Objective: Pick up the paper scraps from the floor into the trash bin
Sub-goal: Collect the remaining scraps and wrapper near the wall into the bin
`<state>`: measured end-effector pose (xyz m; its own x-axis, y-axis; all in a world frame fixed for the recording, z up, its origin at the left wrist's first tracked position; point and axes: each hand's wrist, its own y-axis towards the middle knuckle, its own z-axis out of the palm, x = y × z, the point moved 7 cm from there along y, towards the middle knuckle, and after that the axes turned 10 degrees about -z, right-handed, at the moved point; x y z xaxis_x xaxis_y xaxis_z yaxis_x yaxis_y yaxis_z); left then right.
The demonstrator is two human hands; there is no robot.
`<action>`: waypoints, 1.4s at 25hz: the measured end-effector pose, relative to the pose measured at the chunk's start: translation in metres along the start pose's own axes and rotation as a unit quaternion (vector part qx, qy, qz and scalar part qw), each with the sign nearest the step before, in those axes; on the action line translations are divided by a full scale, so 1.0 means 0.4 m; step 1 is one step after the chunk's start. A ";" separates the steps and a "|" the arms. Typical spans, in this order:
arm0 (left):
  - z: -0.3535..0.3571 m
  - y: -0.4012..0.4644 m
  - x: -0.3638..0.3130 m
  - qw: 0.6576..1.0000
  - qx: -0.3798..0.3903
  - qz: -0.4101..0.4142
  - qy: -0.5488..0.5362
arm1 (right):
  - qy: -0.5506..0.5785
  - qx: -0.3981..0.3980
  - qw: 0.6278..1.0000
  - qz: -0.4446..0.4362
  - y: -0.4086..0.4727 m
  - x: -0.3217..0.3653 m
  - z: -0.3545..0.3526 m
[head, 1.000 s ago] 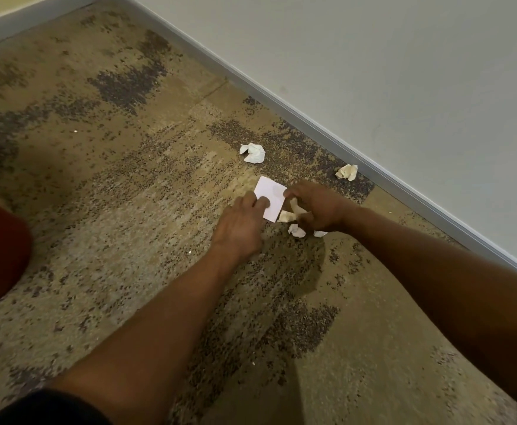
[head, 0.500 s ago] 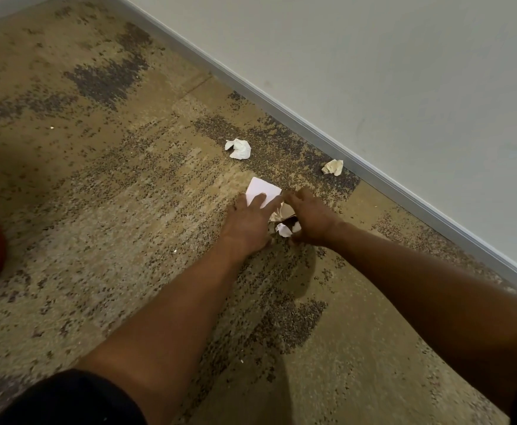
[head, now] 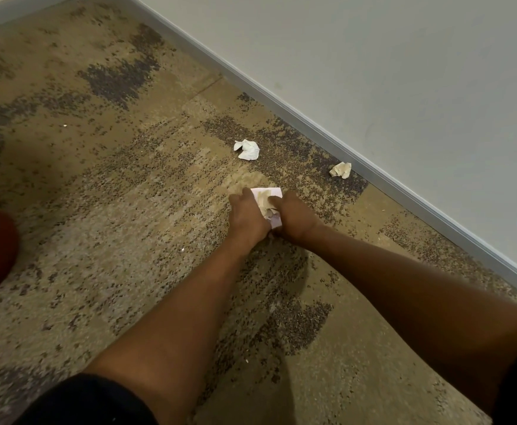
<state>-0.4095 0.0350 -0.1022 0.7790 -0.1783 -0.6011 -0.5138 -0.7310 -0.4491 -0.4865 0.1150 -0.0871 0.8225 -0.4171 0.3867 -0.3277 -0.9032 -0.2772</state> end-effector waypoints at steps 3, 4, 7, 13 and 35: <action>-0.008 -0.007 0.019 0.998 0.005 0.012 -0.064 | 0.014 -0.008 1.000 -0.022 0.000 0.030 0.007; -0.013 -0.013 0.023 0.998 0.008 0.017 -0.064 | 0.014 -0.011 0.999 -0.031 -0.004 0.038 0.007; -0.025 -0.031 0.031 0.998 0.011 0.040 -0.041 | 0.000 -0.010 0.999 -0.049 -0.014 0.058 -0.005; -0.155 -0.070 0.029 0.996 -0.023 0.069 -0.043 | 0.040 -0.054 0.994 -0.088 0.005 0.167 -0.065; -1.252 -0.527 0.350 0.887 -0.454 0.047 -0.068 | 0.088 -0.225 0.853 -0.463 0.099 1.322 -0.370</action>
<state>-0.0121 -0.1659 0.2395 0.6665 -0.2306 -0.7090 -0.0255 -0.9575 0.2874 -0.1332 -0.1563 0.2365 0.7558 0.5229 0.3941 0.2464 -0.7848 0.5686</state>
